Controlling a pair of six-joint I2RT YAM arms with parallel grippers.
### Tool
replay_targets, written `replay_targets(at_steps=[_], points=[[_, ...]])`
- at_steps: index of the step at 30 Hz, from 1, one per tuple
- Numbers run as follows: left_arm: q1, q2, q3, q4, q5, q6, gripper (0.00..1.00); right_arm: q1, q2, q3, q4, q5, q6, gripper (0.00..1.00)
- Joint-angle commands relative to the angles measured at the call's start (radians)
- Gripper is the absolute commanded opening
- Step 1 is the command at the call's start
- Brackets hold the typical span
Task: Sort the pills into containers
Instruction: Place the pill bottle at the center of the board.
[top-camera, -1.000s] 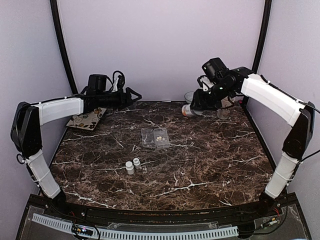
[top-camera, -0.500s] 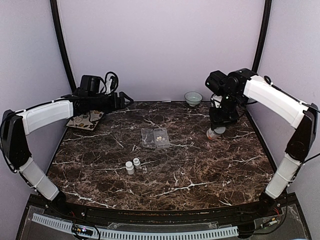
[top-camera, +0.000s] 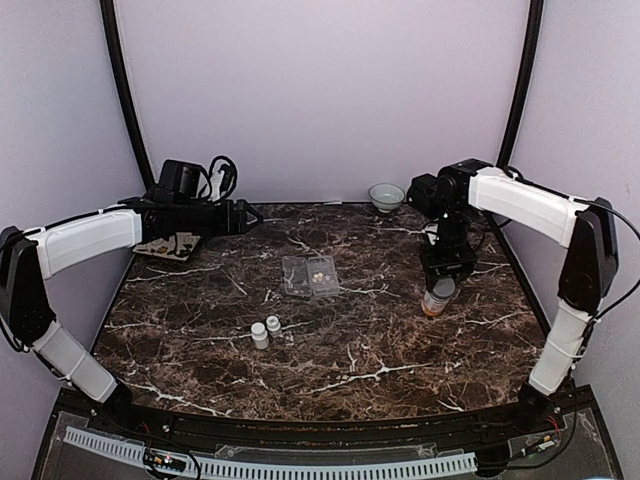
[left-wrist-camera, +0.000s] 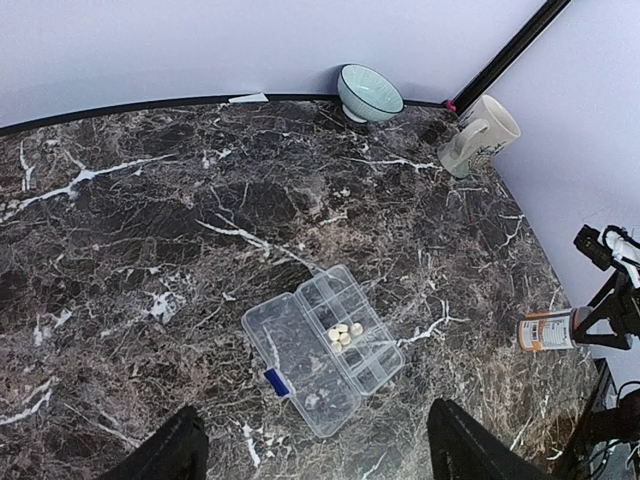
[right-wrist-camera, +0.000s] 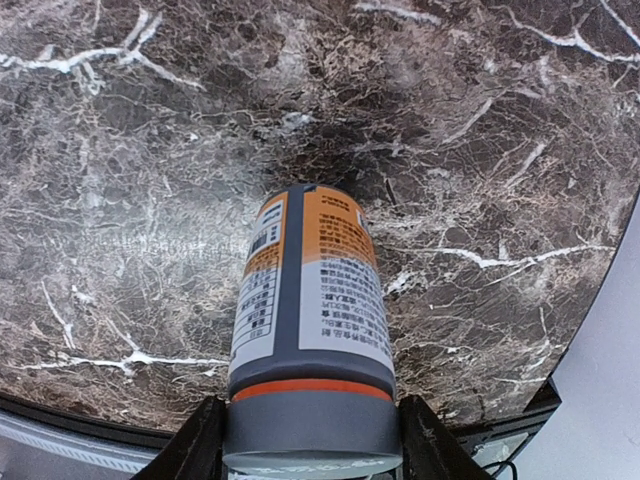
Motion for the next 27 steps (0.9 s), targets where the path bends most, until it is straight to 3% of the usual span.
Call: replay_targets(at_steps=[1, 9, 18, 27], points=[[-0.004, -0.041, -0.011, -0.008, -0.012, 0.020, 0.78, -0.042, 0.054, 0.022, -0.004, -0.046, -0.055, 0.07], [-0.005, -0.024, -0.002, -0.005, -0.013, 0.025, 0.78, -0.100, 0.137, 0.063, -0.003, -0.114, -0.117, 0.11], [-0.005, -0.001, 0.014, -0.002, -0.016, 0.031, 0.78, -0.121, 0.155, 0.047, 0.008, -0.131, -0.144, 0.50], [-0.004, 0.017, 0.021, 0.014, -0.018, 0.023, 0.79, -0.124, 0.145, 0.077, 0.044, -0.115, -0.135, 0.63]])
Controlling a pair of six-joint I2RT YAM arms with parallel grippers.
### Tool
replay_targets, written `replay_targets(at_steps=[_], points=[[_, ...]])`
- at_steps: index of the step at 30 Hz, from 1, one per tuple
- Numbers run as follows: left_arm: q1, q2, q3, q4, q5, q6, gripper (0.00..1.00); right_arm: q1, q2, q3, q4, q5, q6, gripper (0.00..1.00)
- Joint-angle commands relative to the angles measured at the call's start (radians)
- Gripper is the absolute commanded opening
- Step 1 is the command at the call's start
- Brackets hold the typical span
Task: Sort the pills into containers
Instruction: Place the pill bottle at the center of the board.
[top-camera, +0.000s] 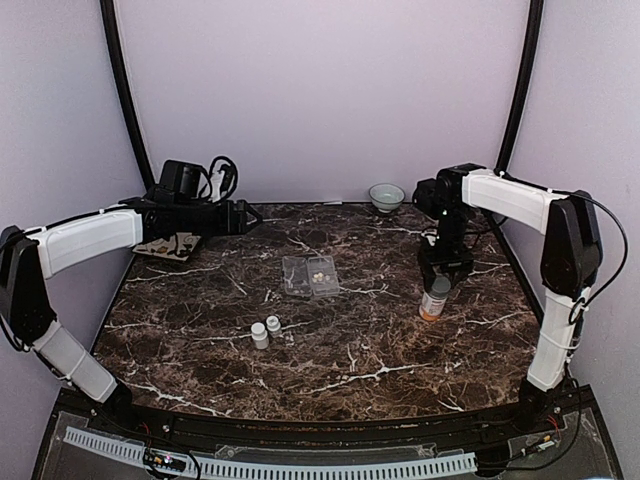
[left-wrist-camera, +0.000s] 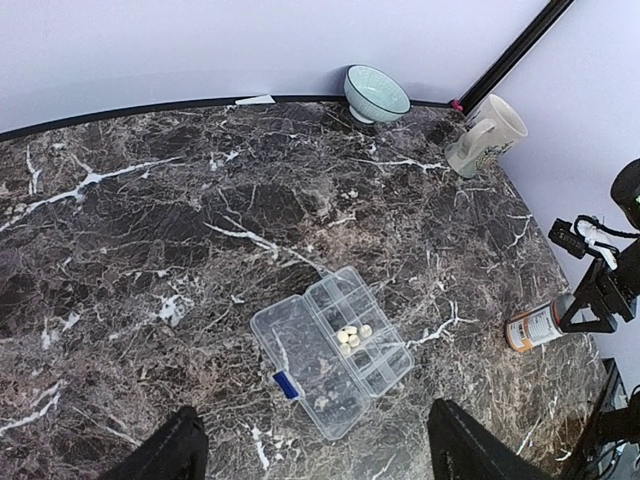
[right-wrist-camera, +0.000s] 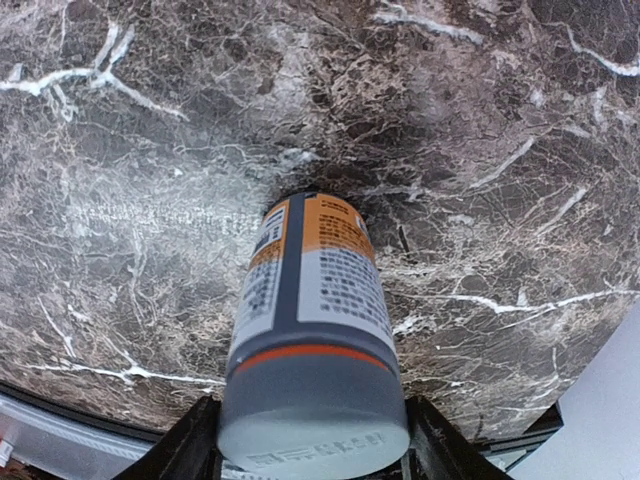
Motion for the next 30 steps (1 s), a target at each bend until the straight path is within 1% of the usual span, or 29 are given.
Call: replay_targets(at_steps=[1, 5, 9, 10, 13, 15, 17, 18, 19, 20, 23, 26, 28, 30], points=[[-0.003, 0.015, 0.025, 0.012, 0.001, 0.003, 0.79, -0.007, 0.000, 0.034, 0.029, 0.006, 0.002, 0.64], [-0.004, 0.020, 0.040, 0.007, 0.000, -0.001, 0.78, -0.007, -0.005, 0.037, 0.044, 0.014, 0.001, 0.67], [-0.003, 0.020, 0.057, -0.007, -0.011, 0.003, 0.78, -0.006, -0.018, 0.042, 0.061, 0.029, 0.001, 0.73], [-0.004, 0.020, 0.059, -0.012, -0.016, 0.005, 0.79, -0.007, -0.022, 0.045, 0.068, 0.039, 0.003, 0.75], [-0.003, 0.015, 0.066, -0.024, -0.042, 0.005, 0.79, -0.006, -0.041, 0.061, 0.092, 0.097, 0.013, 0.77], [-0.003, 0.006, 0.065, -0.026, -0.069, 0.002, 0.79, -0.006, -0.065, 0.062, 0.124, 0.142, 0.023, 0.80], [-0.003, -0.007, 0.058, -0.022, -0.093, -0.001, 0.79, -0.006, -0.096, 0.051, 0.170, 0.192, 0.029, 0.85], [-0.003, -0.012, 0.058, -0.027, -0.105, -0.002, 0.79, -0.006, -0.111, 0.045, 0.200, 0.218, 0.031, 0.90], [-0.003, -0.016, 0.058, -0.029, -0.116, -0.004, 0.80, -0.005, -0.130, 0.036, 0.235, 0.239, 0.031, 0.98], [-0.002, -0.021, 0.057, -0.028, -0.119, -0.004, 0.81, -0.005, -0.150, 0.024, 0.281, 0.249, 0.026, 1.00], [-0.003, -0.039, 0.037, -0.017, -0.127, -0.014, 0.84, 0.002, -0.227, -0.043, 0.462, 0.301, 0.008, 1.00], [-0.003, -0.055, 0.021, -0.016, -0.127, -0.021, 0.89, 0.035, -0.307, -0.125, 0.658, 0.393, -0.027, 1.00], [-0.003, -0.072, 0.003, -0.004, -0.133, -0.026, 0.93, 0.056, -0.377, -0.207, 0.840, 0.467, -0.058, 1.00], [-0.003, -0.089, -0.019, 0.011, -0.136, -0.030, 0.96, 0.060, -0.439, -0.311, 1.050, 0.493, -0.066, 1.00]])
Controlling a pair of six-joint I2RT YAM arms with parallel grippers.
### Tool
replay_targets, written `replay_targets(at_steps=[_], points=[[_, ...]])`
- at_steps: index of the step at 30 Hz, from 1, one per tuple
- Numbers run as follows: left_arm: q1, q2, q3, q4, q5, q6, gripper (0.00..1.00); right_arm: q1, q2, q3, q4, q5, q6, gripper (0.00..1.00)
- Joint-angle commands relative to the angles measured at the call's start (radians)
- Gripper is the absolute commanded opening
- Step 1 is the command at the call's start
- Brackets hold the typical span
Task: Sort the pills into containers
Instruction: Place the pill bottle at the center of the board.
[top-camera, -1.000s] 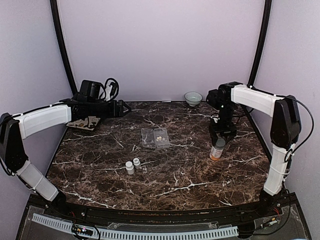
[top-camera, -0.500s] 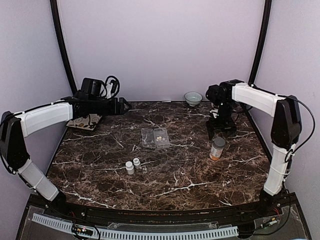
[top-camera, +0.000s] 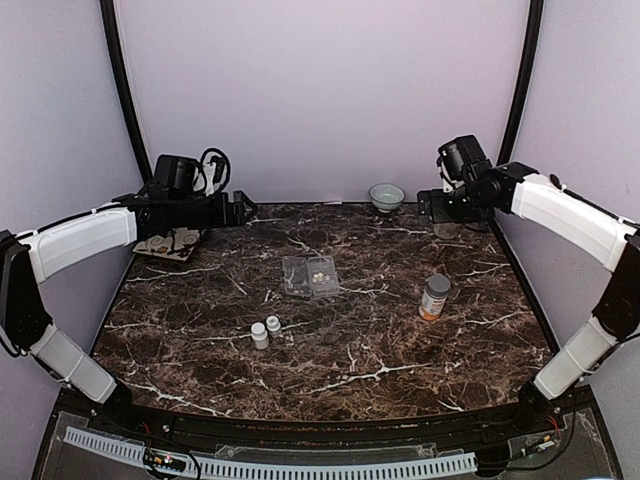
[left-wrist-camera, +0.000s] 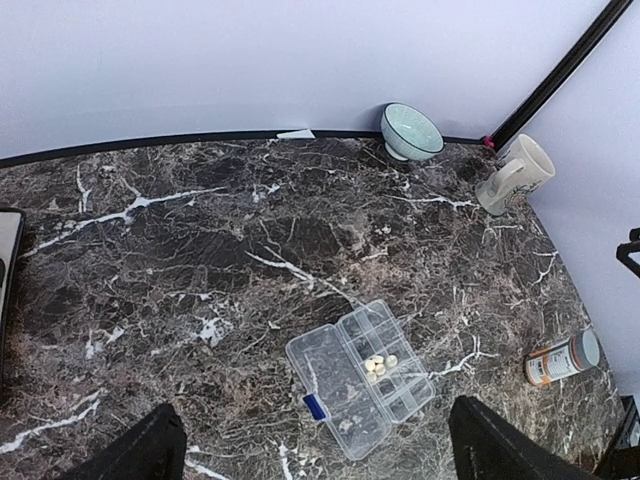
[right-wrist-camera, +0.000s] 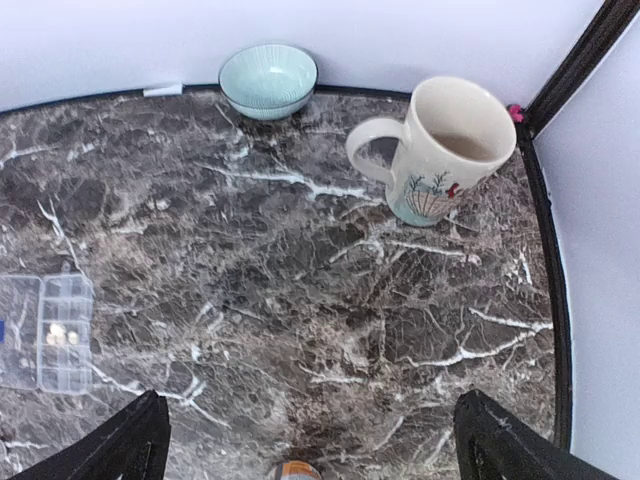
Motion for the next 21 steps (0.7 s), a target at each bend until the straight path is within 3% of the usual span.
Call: replay_targets(at_steps=[1, 3, 7, 13, 21], points=[[-0.003, -0.074, -0.055, 0.028, -0.021, -0.012, 0.96, 0.024, -0.123, -0.194, 0.550, 0.119, -0.047, 1.00], [-0.003, -0.087, -0.077, 0.042, -0.029, -0.016, 0.96, 0.019, -0.164, -0.287, 0.763, 0.040, -0.061, 1.00], [-0.002, -0.116, -0.126, 0.076, -0.035, -0.035, 0.97, 0.024, -0.131, -0.338, 0.959, -0.085, -0.042, 0.80], [-0.003, -0.165, -0.203, 0.098, -0.039, -0.043, 0.97, 0.149, -0.012, -0.219, 0.840, -0.029, -0.166, 0.78], [-0.003, -0.235, -0.301, 0.128, -0.065, -0.080, 0.89, 0.317, 0.076, -0.175, 0.777, -0.025, -0.196, 0.76]])
